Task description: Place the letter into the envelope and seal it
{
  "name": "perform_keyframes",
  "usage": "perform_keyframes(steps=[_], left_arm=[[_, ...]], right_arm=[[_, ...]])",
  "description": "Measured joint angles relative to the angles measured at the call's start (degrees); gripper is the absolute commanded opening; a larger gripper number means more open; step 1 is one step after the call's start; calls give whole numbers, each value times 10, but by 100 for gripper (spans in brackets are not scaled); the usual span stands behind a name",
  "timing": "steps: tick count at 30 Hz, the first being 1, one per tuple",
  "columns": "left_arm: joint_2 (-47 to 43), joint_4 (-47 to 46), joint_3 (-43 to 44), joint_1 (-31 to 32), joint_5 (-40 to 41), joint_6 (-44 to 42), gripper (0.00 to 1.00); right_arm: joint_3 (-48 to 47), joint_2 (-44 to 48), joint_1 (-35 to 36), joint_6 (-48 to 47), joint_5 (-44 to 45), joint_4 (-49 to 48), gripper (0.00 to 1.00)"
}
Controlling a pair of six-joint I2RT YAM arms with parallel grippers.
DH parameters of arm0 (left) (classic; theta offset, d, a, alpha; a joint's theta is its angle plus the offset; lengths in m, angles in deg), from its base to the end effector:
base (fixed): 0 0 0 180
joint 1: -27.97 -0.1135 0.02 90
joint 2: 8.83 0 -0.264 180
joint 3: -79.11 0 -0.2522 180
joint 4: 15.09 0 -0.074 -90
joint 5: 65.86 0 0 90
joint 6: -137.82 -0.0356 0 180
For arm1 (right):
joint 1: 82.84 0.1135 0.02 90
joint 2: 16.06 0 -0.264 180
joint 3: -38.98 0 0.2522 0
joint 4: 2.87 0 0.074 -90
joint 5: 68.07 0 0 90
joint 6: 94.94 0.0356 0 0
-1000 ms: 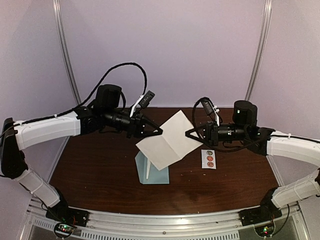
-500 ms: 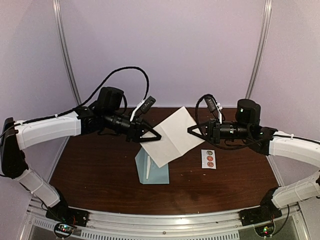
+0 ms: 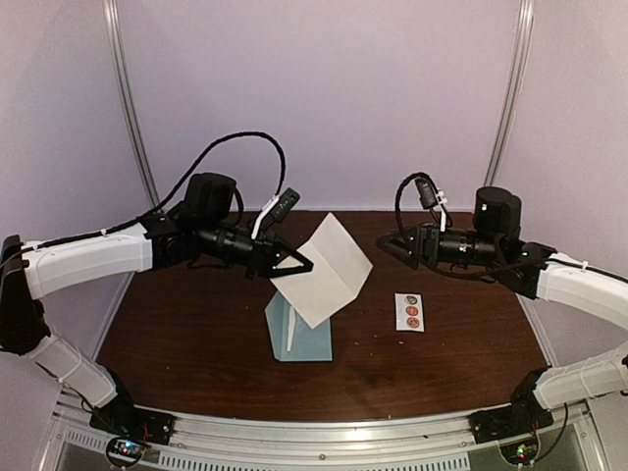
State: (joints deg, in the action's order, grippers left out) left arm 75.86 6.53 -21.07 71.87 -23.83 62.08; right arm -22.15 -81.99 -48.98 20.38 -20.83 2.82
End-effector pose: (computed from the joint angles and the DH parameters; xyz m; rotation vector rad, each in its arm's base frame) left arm 0.2226 -0.2509 0.3113 1.1029 1.8937 -1.4571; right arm 0.2042 0.1661 0.3152 -0.7300 1.7791 1.3736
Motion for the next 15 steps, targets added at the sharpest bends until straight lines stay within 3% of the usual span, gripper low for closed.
perform_keyframes(steps=[7, 15], left_arm=[[-12, -20, -8, 0, 22, 35, 0], [-12, -23, -8, 0, 10, 45, 0]], right_arm=[[-22, 42, 0, -35, 83, 47, 91], [-69, -8, 88, -76, 91, 63, 74]])
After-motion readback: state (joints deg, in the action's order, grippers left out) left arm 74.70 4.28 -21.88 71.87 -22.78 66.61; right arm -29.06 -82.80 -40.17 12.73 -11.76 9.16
